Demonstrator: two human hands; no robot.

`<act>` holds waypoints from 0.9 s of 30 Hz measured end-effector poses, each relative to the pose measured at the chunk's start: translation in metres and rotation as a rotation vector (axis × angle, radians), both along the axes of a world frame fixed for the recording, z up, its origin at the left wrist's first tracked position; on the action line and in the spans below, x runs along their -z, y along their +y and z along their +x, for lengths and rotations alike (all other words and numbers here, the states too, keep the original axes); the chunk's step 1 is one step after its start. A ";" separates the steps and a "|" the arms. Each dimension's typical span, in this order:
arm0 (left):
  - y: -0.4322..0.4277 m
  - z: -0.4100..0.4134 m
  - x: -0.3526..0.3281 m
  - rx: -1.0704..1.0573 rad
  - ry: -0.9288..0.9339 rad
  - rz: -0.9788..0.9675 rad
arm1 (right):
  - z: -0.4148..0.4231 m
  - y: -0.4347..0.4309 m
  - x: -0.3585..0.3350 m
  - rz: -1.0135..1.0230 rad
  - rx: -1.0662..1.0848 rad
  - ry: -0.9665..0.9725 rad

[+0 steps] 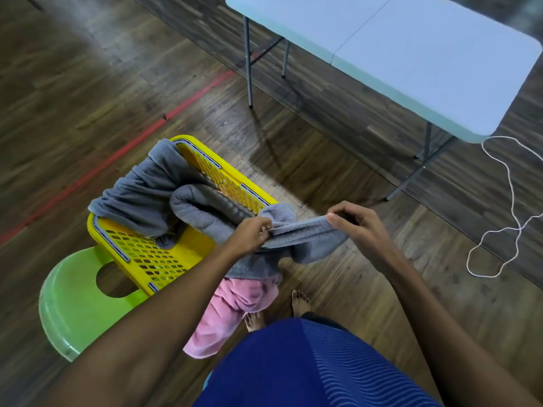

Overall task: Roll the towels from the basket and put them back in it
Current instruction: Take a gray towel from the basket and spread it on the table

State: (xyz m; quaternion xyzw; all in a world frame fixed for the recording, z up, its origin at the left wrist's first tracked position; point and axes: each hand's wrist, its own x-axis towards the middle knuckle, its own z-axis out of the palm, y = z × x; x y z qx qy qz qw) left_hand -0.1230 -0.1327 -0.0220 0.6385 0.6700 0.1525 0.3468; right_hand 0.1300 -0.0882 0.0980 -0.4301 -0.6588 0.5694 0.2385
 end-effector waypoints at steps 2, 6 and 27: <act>-0.002 -0.010 0.000 -0.028 -0.041 -0.019 | 0.006 0.001 0.001 0.013 0.036 -0.020; -0.008 -0.027 -0.020 -0.151 -0.185 0.003 | 0.021 0.012 0.023 0.056 0.183 -0.157; 0.006 0.007 -0.104 -0.020 -0.503 0.036 | -0.021 0.032 -0.020 0.086 -0.104 0.007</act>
